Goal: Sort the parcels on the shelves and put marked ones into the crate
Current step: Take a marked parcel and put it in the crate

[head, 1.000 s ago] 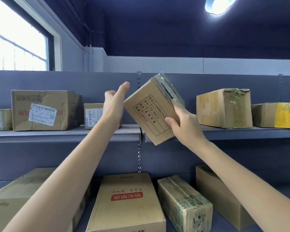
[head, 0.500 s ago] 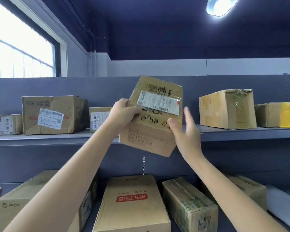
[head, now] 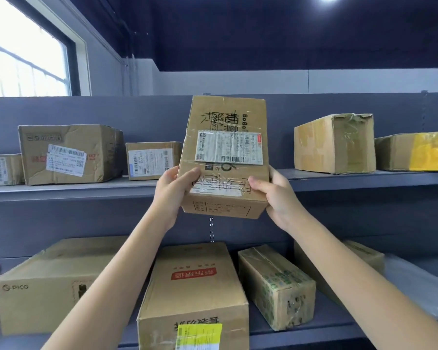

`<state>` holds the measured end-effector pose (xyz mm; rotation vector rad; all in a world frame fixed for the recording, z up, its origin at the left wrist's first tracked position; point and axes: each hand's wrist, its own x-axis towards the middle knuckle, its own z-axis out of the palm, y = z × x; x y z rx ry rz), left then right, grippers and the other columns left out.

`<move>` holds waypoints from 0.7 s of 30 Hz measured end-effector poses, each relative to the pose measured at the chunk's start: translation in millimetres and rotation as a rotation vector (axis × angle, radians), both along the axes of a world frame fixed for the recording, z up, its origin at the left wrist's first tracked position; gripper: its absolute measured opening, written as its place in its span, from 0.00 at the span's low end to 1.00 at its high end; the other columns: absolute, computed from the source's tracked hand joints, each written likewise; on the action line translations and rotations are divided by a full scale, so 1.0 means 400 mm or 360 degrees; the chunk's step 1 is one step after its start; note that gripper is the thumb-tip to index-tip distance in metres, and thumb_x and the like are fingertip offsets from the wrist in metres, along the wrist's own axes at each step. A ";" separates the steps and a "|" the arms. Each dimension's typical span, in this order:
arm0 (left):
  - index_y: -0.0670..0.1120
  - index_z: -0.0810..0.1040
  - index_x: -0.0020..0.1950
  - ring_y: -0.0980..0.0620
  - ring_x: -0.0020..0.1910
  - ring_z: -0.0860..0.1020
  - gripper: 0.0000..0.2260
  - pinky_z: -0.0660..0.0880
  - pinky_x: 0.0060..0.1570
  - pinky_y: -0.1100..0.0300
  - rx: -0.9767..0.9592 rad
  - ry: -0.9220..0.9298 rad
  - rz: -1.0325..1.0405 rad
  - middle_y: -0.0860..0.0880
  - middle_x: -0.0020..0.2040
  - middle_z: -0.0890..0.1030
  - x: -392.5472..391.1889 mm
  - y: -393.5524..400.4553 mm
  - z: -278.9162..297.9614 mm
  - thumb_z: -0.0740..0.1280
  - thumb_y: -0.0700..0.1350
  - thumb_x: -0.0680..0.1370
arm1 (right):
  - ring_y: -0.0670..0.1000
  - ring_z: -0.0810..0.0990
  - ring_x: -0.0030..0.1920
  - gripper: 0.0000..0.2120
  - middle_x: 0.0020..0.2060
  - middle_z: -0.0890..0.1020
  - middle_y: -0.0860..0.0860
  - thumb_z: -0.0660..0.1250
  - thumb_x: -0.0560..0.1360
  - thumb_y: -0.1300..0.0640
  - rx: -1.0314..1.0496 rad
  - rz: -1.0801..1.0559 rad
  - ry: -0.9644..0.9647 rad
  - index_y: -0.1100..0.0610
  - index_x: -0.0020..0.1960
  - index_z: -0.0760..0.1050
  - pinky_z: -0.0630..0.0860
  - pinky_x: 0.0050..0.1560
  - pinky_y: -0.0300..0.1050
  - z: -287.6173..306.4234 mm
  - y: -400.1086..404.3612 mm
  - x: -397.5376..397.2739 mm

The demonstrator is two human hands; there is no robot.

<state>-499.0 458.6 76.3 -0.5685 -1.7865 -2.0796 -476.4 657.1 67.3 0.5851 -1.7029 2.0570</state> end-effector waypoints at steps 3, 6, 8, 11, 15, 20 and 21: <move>0.47 0.78 0.55 0.48 0.50 0.80 0.13 0.73 0.49 0.56 0.0160 -0.0214 -0.0067 0.50 0.48 0.84 0.010 0.006 -0.036 0.66 0.52 0.75 | 0.52 0.82 0.48 0.14 0.49 0.83 0.51 0.65 0.73 0.66 -0.0130 -0.0040 -0.0029 0.52 0.55 0.74 0.78 0.41 0.44 -0.010 -0.011 0.002; 0.46 0.68 0.67 0.47 0.62 0.73 0.28 0.67 0.59 0.52 0.0452 -0.0329 0.0092 0.47 0.62 0.77 0.009 0.023 -0.082 0.67 0.58 0.72 | 0.51 0.82 0.46 0.13 0.46 0.83 0.50 0.65 0.72 0.66 -0.0278 -0.0054 -0.0033 0.50 0.51 0.76 0.78 0.39 0.44 -0.024 -0.019 0.004; 0.50 0.57 0.73 0.45 0.70 0.65 0.38 0.60 0.67 0.46 0.0550 -0.0390 0.0170 0.45 0.71 0.67 0.019 0.049 -0.113 0.69 0.61 0.69 | 0.51 0.82 0.47 0.13 0.46 0.83 0.49 0.65 0.72 0.66 -0.0332 -0.0090 -0.0009 0.49 0.50 0.76 0.78 0.41 0.44 -0.037 -0.029 0.005; 0.57 0.45 0.75 0.46 0.72 0.60 0.44 0.58 0.67 0.48 0.0696 -0.0420 0.0060 0.48 0.73 0.61 0.034 0.104 -0.150 0.70 0.59 0.69 | 0.54 0.81 0.51 0.14 0.48 0.83 0.51 0.65 0.72 0.66 -0.0466 -0.0147 0.0012 0.50 0.53 0.76 0.78 0.50 0.50 -0.069 -0.065 0.014; 0.58 0.50 0.73 0.45 0.64 0.73 0.37 0.64 0.68 0.47 0.0944 -0.0299 -0.0218 0.44 0.68 0.72 0.019 0.139 -0.173 0.69 0.55 0.71 | 0.51 0.81 0.52 0.15 0.51 0.82 0.50 0.65 0.73 0.64 -0.0432 -0.0177 0.0060 0.49 0.56 0.74 0.77 0.55 0.52 -0.113 -0.108 0.029; 0.51 0.60 0.71 0.45 0.58 0.78 0.30 0.75 0.57 0.46 0.0853 -0.0208 -0.0117 0.43 0.62 0.77 0.020 0.123 -0.185 0.69 0.51 0.72 | 0.48 0.79 0.57 0.16 0.56 0.81 0.51 0.66 0.74 0.61 -0.0254 -0.0183 0.0045 0.52 0.60 0.73 0.74 0.59 0.49 -0.130 -0.087 0.030; 0.49 0.64 0.69 0.44 0.57 0.78 0.27 0.76 0.54 0.47 0.0841 -0.0192 -0.0085 0.43 0.60 0.78 0.022 0.103 -0.182 0.68 0.51 0.73 | 0.50 0.76 0.60 0.18 0.59 0.79 0.53 0.67 0.74 0.59 -0.0276 -0.0214 0.0044 0.56 0.63 0.72 0.71 0.63 0.50 -0.124 -0.069 0.028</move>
